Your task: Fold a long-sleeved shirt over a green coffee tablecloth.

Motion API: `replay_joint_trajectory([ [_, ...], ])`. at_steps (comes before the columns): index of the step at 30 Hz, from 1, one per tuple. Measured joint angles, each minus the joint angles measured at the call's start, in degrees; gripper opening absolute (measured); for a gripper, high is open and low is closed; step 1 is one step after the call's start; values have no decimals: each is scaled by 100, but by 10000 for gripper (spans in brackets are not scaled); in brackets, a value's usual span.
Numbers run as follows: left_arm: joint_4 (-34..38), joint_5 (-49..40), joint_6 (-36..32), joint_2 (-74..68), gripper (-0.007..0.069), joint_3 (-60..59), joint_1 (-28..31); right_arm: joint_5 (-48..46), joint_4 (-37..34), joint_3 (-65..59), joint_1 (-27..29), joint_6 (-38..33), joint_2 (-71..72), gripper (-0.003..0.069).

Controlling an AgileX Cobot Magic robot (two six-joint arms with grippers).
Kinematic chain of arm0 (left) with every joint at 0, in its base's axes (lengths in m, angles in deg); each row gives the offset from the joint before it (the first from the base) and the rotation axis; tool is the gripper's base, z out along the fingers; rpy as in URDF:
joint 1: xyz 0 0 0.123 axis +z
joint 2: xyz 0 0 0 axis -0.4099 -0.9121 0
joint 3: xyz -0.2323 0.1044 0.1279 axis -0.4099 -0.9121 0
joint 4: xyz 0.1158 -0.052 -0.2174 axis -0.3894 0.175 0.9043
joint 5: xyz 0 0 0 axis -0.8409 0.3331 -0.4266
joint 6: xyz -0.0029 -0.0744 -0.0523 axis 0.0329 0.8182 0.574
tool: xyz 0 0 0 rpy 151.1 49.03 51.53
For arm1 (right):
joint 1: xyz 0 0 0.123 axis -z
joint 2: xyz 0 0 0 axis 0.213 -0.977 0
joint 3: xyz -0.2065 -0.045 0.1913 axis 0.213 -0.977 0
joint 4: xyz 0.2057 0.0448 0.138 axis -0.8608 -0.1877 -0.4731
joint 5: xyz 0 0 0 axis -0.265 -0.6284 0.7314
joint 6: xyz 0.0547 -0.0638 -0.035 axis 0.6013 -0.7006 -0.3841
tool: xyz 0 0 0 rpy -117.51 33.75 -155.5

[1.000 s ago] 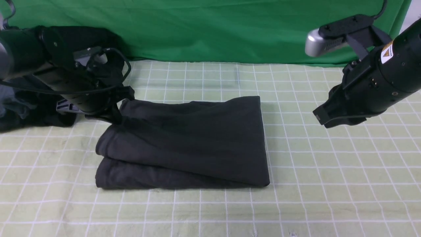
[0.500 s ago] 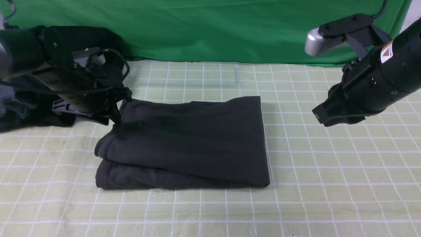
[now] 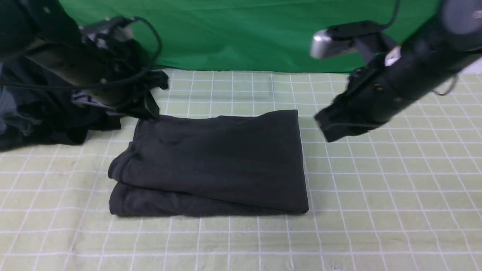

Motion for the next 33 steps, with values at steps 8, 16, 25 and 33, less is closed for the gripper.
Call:
replay_joint_trajectory([
  [8, -735, 149, 482, -405, -6, -1105, -7, 418, -118, 192, -354, 23, -1334, 0],
  [16, -753, 657, 696, -331, -6, -1471, 12, 412, 6, 192, -392, 313, -2130, 0],
  [25, -995, 62, 638, 311, -4, -1561, 50, 233, 460, 199, -238, 473, -1701, 0],
  [33, -783, -350, 366, 2393, -4, -1724, 83, 329, 996, 58, 325, 473, 1040, 0],
])
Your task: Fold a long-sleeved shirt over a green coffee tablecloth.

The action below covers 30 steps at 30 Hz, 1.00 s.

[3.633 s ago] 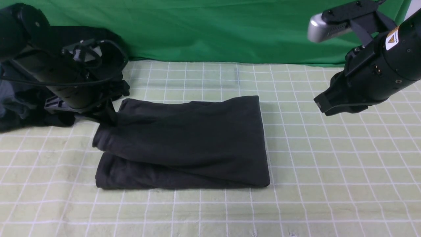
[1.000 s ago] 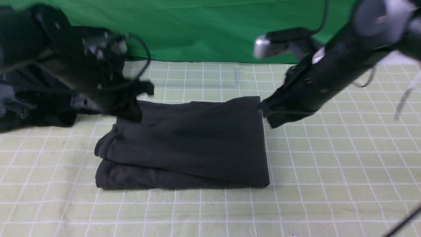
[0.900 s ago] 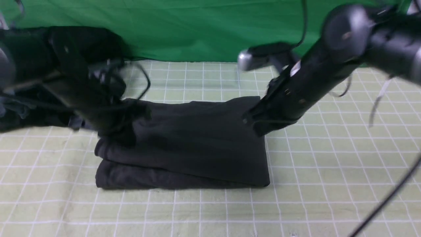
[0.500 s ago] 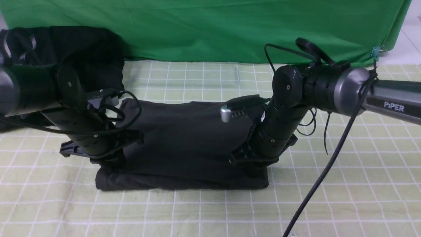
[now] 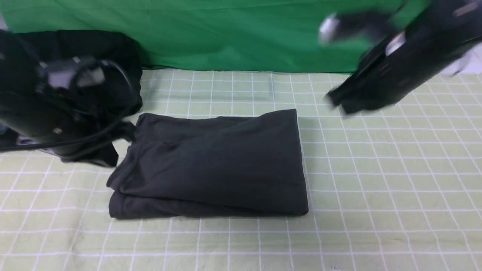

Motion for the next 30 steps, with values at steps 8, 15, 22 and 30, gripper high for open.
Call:
replay_joint_trajectory([
  [8, 326, 685, -100, 2733, -4, -783, 6, 2263, 350, -1523, 14, 0, 3715, 1],
  [15, 429, 1365, -72, 5403, -4, -2173, 6, 5203, 387, -4605, 14, -460, 6665, 1],
  [22, 582, 1550, -35, 6864, -4, -3136, 6, 7206, 354, -6246, 14, -675, 7488, 13],
  [30, 649, 1647, -35, 7149, -3, -3248, 6, 7516, 268, -6371, 14, -718, 7512, 71],
])
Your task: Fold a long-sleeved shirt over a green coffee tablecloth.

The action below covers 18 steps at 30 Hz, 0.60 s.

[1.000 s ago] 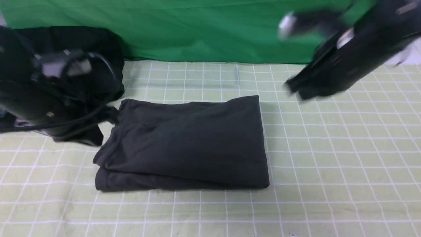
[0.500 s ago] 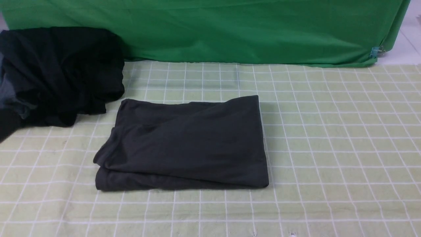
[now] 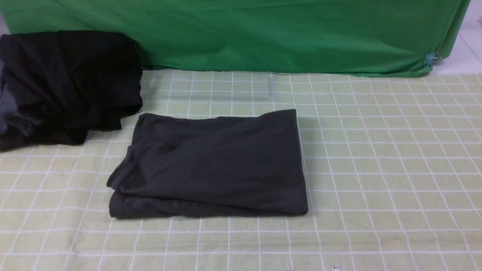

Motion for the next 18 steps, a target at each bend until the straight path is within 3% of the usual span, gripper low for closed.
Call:
replay_joint_trajectory([
  [18, 18, 6, 0, 7, -2, -36, 0, -99, -4, -7, 0, 0, 0, 120],
])
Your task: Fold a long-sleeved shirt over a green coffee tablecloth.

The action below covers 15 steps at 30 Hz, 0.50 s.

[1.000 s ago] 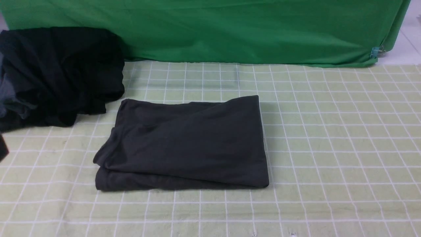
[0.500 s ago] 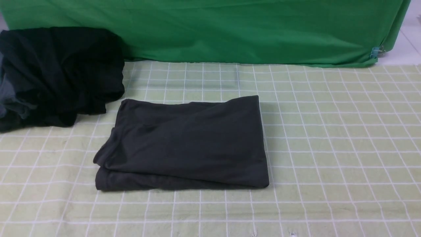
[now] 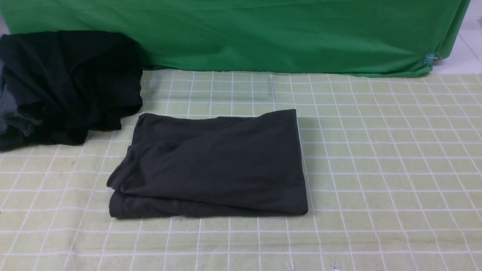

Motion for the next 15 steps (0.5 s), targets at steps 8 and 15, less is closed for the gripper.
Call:
replay_joint_trajectory([
  [8, -708, 336, -82, 52, -2, -336, 57, -29, 0, 0, 0, -16, 0, 133],
  [15, -1325, 2332, -229, 555, -2, -2060, 678, -189, 0, 0, 0, -16, 0, 142],
])
